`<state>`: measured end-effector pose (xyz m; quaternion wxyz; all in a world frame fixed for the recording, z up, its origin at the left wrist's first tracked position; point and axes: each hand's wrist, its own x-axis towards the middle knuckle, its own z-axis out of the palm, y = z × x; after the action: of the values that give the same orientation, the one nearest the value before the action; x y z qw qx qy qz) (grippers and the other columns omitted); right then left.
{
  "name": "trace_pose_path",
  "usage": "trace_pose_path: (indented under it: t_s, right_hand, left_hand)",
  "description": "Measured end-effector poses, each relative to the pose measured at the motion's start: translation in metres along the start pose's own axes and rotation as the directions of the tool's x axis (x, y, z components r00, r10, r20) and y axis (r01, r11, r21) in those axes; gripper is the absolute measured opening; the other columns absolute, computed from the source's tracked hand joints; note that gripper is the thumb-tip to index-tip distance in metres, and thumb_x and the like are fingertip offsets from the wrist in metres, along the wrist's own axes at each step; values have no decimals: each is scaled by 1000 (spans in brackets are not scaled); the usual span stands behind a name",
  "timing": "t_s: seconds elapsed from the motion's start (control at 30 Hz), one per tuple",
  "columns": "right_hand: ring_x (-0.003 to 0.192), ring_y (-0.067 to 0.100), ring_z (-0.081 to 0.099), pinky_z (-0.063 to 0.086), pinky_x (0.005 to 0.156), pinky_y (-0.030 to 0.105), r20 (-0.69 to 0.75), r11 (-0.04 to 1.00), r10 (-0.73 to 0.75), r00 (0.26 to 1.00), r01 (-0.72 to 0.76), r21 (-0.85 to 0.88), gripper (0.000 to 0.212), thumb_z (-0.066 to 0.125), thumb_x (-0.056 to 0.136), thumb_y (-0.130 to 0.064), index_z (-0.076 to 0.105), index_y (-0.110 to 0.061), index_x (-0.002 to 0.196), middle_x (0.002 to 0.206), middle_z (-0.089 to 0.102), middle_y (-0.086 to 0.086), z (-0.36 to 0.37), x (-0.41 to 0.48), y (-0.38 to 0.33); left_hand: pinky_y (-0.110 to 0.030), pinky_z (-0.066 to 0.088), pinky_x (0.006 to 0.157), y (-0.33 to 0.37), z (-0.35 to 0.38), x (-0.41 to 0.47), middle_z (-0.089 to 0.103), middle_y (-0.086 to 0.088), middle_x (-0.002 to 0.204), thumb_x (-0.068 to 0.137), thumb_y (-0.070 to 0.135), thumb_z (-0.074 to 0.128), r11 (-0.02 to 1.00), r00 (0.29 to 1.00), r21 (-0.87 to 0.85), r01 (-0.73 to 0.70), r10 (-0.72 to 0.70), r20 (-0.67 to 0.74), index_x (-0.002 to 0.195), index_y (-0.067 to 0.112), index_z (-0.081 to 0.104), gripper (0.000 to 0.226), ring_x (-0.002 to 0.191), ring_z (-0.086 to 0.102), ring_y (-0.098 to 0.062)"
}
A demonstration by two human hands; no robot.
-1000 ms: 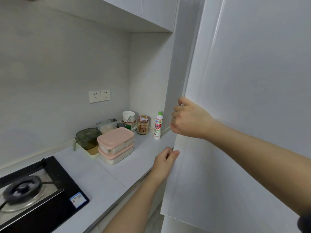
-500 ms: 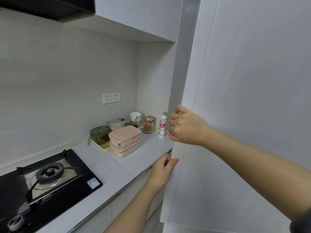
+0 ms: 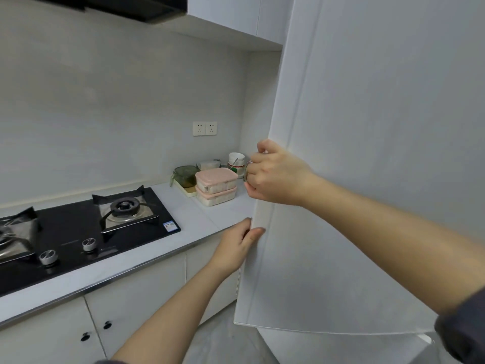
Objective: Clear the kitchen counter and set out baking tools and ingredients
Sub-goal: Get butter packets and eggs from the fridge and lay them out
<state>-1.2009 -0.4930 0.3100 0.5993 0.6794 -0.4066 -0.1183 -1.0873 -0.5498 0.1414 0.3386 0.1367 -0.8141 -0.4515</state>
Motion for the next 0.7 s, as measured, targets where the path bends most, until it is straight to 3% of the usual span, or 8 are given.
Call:
trace_pose_path:
  t_s: [0.1,0.17,0.3,0.4,0.57,0.7]
  right_hand:
    - [52,23,46,41,79,35,-51,999,-11,999,13,33,34,50,82,-22,58,-17,50,49,50,-1,-32,-5,-7]
    - [53,24,48,39,81,35,-83,998,-23,996,28,63,35,49,83,-23,57,-16,50,49,51,-1,-49,-9,-12]
    - [54,25,49,37,82,35,-139,993,10,990,6,116,35,48,84,-21,55,-14,50,50,51,0,-82,-18,-22]
    - [54,24,50,37,85,35,-164,991,47,985,-26,129,36,48,85,-21,54,-13,51,49,50,0,-103,-23,-27]
    - [57,25,55,36,86,34,-201,989,75,977,-46,144,33,52,83,-20,52,-13,51,51,50,0,-136,-34,-35]
    - [54,23,51,37,83,34,-223,988,107,969,-78,137,32,58,80,-20,49,-14,50,50,46,-1,-164,-44,-40]
  left_hand:
    - [-13,33,57,24,2,-33,54,21,65,95,40,52,999,999,37,30,-30,-12,70,27,47,28,64,48,7]
    - [-12,33,57,35,4,-52,55,25,64,97,30,53,996,999,82,37,-35,-27,68,34,44,31,65,49,9]
    - [-11,35,63,55,4,-83,59,14,79,98,34,49,988,999,154,21,-28,44,81,30,54,18,75,52,8]
    - [-13,34,59,68,5,-101,53,17,69,97,34,50,985,996,172,7,-21,84,73,34,48,24,66,51,7]
    - [-33,42,66,80,9,-126,58,-2,74,96,44,48,980,991,196,-24,-3,134,83,15,54,31,69,53,-17]
    - [-36,43,65,94,15,-146,52,1,67,95,45,49,980,988,195,-37,6,155,75,22,47,31,65,49,-19]
